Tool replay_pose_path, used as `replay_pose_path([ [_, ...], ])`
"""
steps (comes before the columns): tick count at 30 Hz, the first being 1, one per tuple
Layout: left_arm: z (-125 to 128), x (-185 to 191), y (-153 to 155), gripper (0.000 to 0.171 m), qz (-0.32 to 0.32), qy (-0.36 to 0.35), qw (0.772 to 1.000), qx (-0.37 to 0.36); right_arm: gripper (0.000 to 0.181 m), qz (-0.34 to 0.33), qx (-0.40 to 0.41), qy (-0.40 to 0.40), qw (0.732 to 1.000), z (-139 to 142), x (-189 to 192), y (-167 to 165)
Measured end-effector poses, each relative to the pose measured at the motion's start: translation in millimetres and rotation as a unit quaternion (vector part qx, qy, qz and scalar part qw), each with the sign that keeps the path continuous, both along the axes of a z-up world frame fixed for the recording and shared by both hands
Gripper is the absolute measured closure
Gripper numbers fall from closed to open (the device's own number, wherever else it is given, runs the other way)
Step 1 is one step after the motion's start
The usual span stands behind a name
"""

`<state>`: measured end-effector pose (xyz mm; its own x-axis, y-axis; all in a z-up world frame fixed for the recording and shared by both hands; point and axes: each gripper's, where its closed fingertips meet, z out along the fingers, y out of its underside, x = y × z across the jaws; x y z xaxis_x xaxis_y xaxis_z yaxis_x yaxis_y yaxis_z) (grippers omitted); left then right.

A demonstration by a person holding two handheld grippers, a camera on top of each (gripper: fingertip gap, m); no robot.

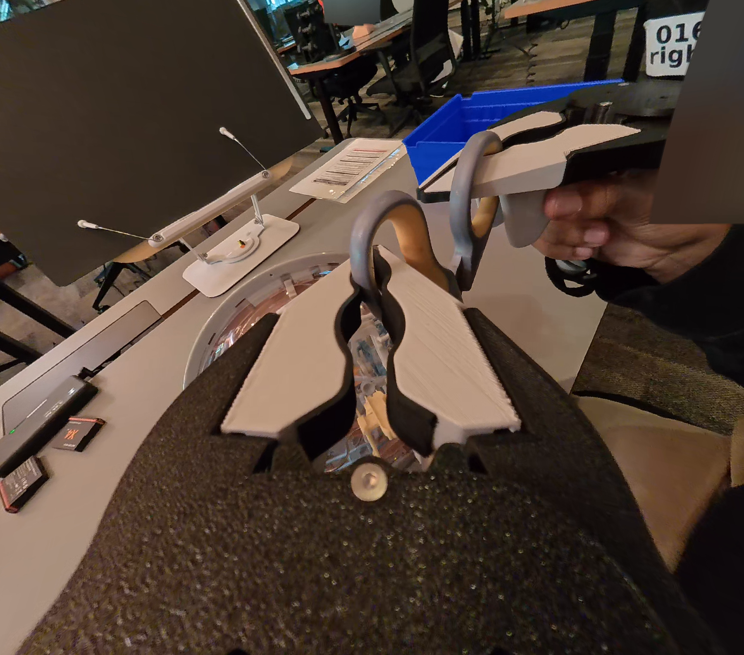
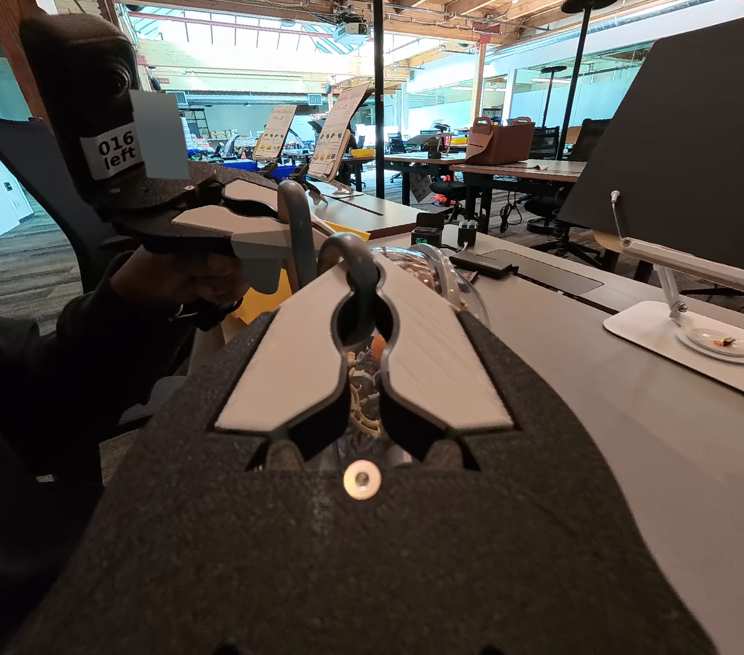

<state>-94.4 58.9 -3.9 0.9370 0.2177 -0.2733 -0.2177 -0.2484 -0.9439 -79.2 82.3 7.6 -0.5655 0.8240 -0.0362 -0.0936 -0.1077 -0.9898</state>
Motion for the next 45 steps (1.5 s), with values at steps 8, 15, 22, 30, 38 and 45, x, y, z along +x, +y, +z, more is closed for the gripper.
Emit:
replay_pose_path([
  [8,-1,1,8,0.171,-0.009,0.018,1.000,0.015,0.181,0.014,0.001,-0.020,1.000,-6,3,7],
  [15,-6,7,25,0.171,-0.030,0.028,0.999,0.002,0.181,0.024,0.010,-0.045,0.999,-19,12,21],
  [22,-11,8,36,0.171,-0.046,0.036,0.998,-0.013,0.181,0.023,-0.006,-0.061,0.998,-30,15,29],
  [30,-14,11,38,0.171,-0.053,0.049,0.997,-0.020,0.181,0.023,-0.006,-0.067,0.997,-35,20,30],
  [38,-14,9,33,0.171,-0.047,0.056,0.997,-0.019,0.181,0.033,-0.002,-0.069,0.997,-37,17,25],
  [45,-15,3,27,0.171,-0.038,0.059,0.997,-0.017,0.181,0.040,-0.003,-0.066,0.997,-39,11,19],
])
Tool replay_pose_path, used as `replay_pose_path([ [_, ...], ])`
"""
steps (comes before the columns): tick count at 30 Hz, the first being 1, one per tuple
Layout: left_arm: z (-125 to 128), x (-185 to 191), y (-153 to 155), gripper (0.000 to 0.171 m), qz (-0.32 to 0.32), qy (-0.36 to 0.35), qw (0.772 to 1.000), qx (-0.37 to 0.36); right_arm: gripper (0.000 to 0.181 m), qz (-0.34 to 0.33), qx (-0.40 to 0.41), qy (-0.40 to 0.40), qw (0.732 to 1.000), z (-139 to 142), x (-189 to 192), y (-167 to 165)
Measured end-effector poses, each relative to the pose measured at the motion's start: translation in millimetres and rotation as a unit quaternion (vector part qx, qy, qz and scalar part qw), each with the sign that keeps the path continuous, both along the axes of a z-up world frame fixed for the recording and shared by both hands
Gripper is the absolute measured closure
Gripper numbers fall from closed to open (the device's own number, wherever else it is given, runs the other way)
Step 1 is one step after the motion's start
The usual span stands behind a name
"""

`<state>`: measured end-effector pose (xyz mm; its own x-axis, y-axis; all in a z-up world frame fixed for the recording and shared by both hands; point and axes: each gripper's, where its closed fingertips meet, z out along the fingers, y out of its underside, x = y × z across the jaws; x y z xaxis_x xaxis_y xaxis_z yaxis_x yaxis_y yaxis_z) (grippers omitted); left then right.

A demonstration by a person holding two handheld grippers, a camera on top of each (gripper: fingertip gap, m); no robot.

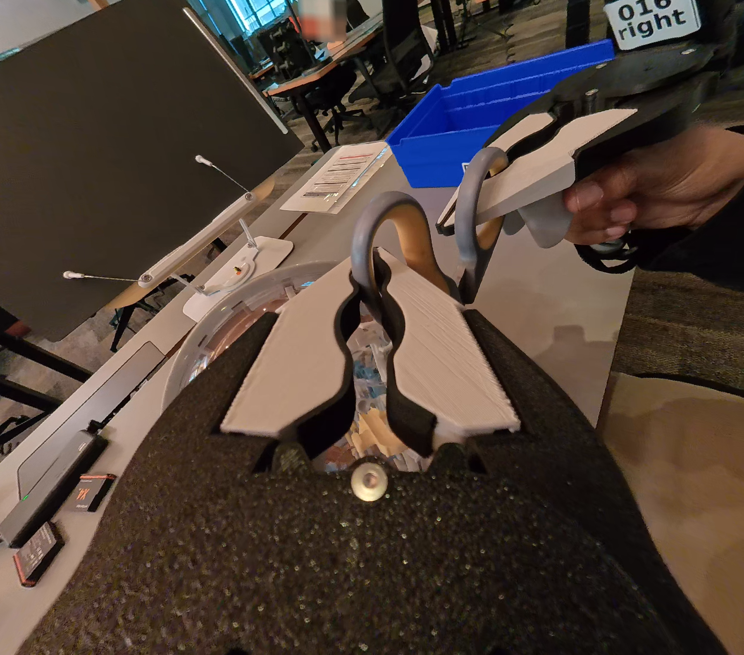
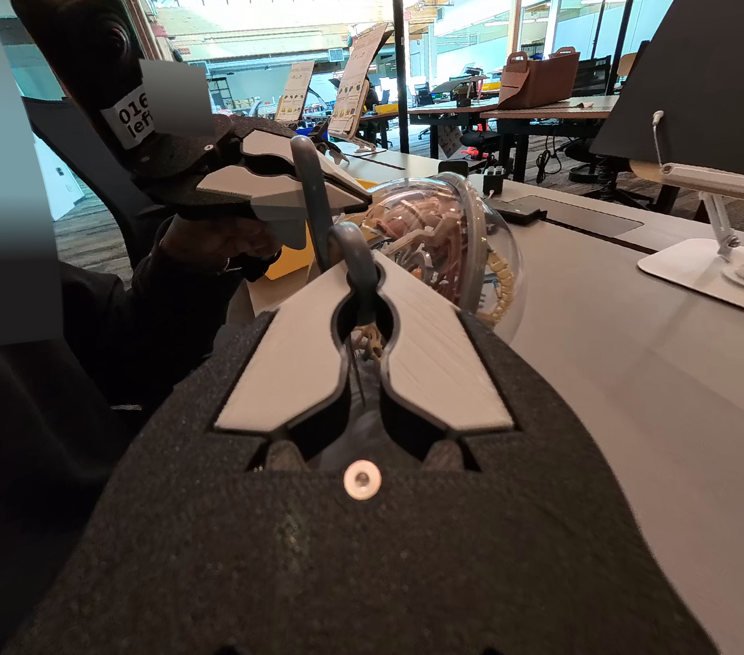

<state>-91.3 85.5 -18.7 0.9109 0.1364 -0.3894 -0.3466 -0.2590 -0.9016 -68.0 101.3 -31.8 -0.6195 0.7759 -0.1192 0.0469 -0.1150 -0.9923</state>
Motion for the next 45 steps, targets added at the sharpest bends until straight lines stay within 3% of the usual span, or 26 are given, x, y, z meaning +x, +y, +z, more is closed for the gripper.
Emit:
replay_pose_path([
  [12,0,-10,-9,0.171,0.005,-0.033,0.999,0.016,0.181,-0.002,-0.005,0.004,1.000,0,-9,-4],
  [45,-3,-20,-12,0.171,0.018,-0.040,0.999,0.022,0.173,0.002,-0.032,-0.025,0.999,-11,-17,5],
])
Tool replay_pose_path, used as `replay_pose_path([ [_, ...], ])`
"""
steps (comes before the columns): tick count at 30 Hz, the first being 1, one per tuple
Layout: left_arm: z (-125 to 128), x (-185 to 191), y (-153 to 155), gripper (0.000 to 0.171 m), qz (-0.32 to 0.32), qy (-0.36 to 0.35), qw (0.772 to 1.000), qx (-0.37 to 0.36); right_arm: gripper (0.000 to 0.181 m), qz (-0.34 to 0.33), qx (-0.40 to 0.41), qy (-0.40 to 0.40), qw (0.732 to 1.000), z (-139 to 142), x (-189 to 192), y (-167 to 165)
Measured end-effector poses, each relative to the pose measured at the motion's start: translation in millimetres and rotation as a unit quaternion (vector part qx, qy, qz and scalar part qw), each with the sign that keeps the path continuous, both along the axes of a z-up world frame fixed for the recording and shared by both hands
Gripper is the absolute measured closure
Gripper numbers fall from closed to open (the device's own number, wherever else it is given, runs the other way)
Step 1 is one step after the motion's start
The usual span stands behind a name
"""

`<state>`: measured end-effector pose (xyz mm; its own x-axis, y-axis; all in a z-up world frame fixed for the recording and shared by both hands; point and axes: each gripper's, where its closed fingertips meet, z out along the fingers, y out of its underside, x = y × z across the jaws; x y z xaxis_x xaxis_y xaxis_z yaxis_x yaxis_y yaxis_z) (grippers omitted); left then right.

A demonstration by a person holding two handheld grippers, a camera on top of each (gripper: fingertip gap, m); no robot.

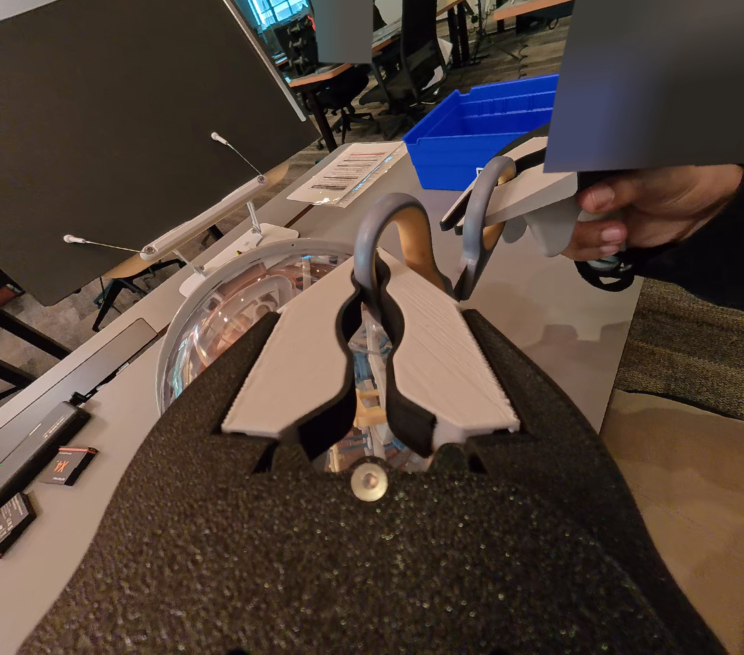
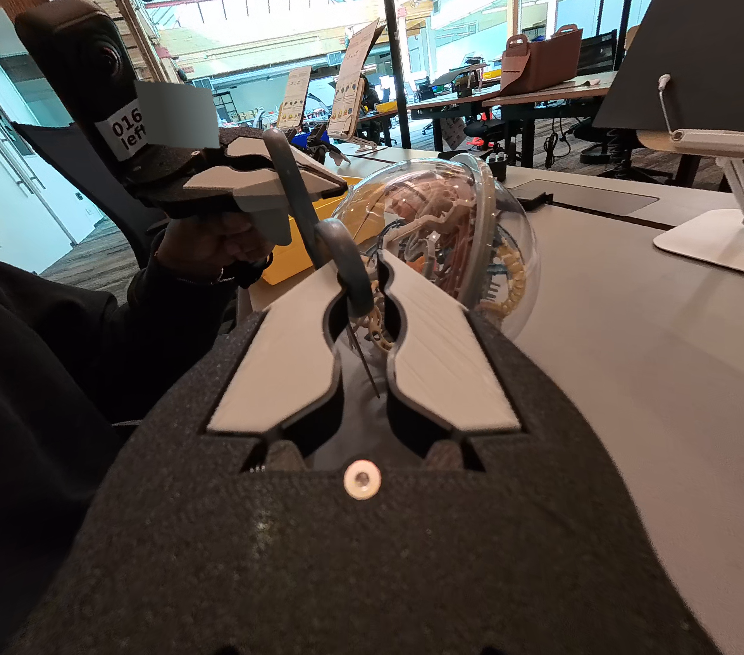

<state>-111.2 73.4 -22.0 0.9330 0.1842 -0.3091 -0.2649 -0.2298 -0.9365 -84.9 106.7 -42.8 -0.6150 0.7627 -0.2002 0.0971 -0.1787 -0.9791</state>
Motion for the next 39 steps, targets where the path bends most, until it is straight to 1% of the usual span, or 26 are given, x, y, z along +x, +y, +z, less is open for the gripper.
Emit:
replay_pose_path([
  [6,0,-1,0,0.171,0.000,-0.001,1.000,0.000,0.173,0.001,-0.005,-0.005,1.000,-1,0,2],
  [10,-1,0,0,0.171,0.000,0.000,1.000,-0.001,0.165,-0.010,-0.003,-0.010,1.000,-2,-2,6],
  [16,-1,0,0,0.171,-0.001,-0.002,1.000,-0.001,0.166,-0.007,-0.008,-0.011,1.000,-3,-2,5],
  [21,-4,-1,1,0.171,0.000,-0.002,1.000,-0.009,0.169,-0.002,-0.012,-0.018,1.000,-7,-3,5],
  [25,-8,-2,2,0.171,0.002,0.001,1.000,-0.016,0.179,0.014,-0.016,-0.023,1.000,-9,-2,0],
  [31,-9,-3,2,0.171,0.002,0.001,1.000,-0.017,0.179,0.017,-0.019,-0.024,0.999,-11,-4,-1],
  [39,-9,-3,2,0.171,0.002,0.001,1.000,-0.017,0.171,0.005,-0.012,-0.025,1.000,-13,-6,4],
])
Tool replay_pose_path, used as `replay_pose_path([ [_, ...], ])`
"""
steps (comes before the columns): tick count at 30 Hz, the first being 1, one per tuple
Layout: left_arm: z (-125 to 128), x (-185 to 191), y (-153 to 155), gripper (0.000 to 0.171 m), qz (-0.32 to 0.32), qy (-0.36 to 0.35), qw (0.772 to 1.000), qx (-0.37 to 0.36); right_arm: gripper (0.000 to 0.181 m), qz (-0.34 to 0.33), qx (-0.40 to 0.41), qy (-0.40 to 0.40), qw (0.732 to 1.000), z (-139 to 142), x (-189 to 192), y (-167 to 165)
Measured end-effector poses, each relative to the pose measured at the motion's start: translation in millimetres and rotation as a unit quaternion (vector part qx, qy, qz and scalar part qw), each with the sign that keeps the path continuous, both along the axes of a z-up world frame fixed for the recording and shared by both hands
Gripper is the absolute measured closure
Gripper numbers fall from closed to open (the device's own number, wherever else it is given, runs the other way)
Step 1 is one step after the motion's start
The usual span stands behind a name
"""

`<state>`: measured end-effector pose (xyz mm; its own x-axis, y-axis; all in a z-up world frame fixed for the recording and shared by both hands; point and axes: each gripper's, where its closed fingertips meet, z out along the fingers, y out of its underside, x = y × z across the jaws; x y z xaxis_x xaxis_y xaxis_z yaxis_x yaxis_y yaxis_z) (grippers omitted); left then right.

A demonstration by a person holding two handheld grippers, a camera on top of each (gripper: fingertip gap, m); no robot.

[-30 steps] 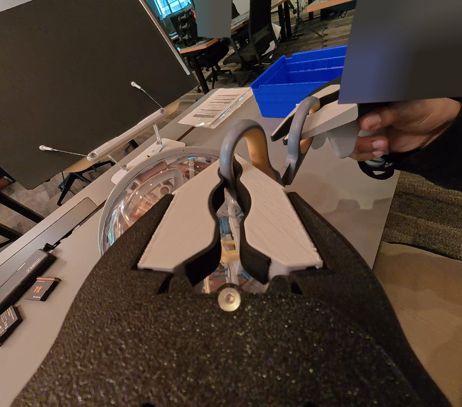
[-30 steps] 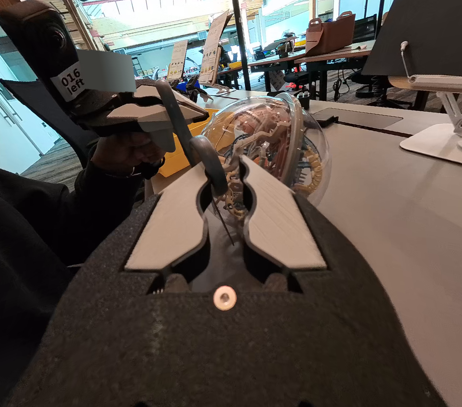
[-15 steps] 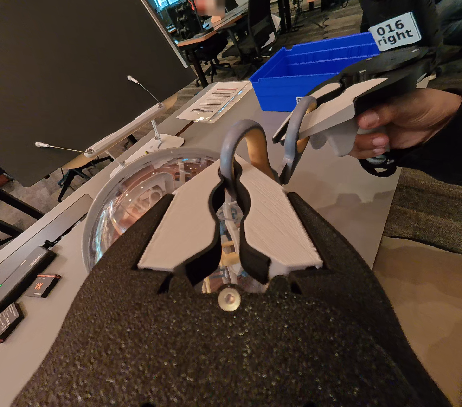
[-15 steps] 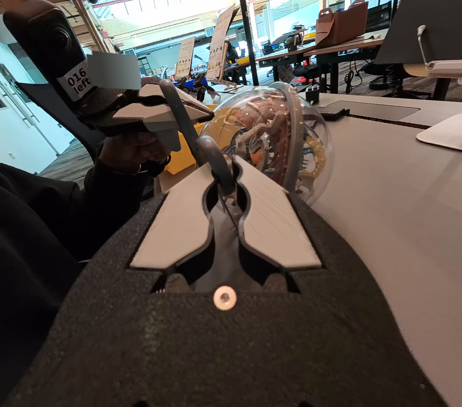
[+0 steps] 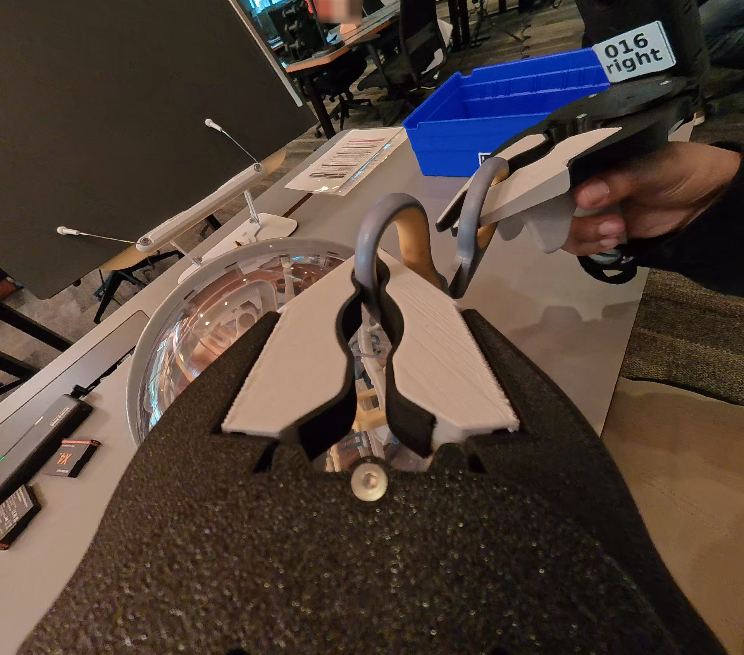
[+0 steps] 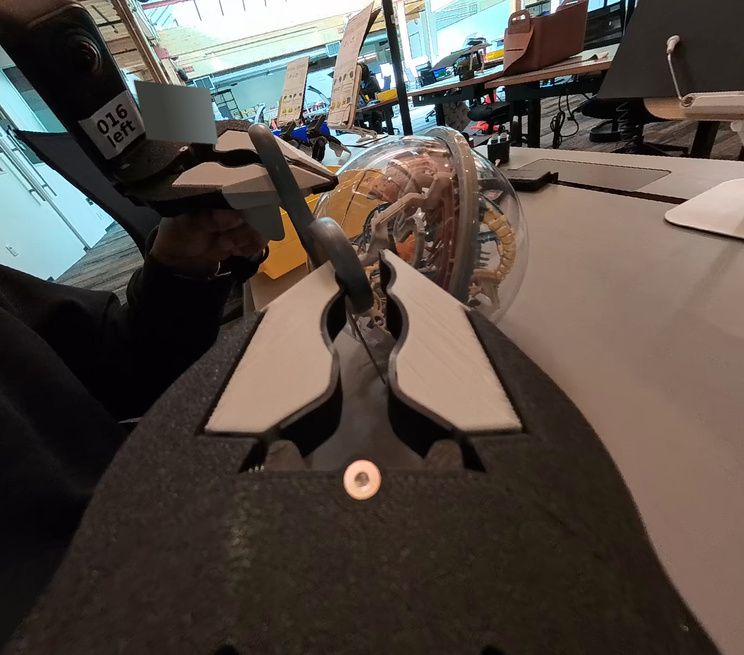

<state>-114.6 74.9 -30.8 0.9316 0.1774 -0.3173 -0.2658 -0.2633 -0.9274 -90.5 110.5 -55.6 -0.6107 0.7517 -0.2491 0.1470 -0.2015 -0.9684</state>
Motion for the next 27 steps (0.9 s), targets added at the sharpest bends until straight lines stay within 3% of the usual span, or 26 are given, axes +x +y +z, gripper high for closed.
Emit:
replay_pose_path([
  [27,-2.5,-1.7,-0.8,0.171,-0.004,-0.008,1.000,-0.004,0.168,0.001,-0.006,-0.013,1.000,-3.8,-0.1,6.8],
])
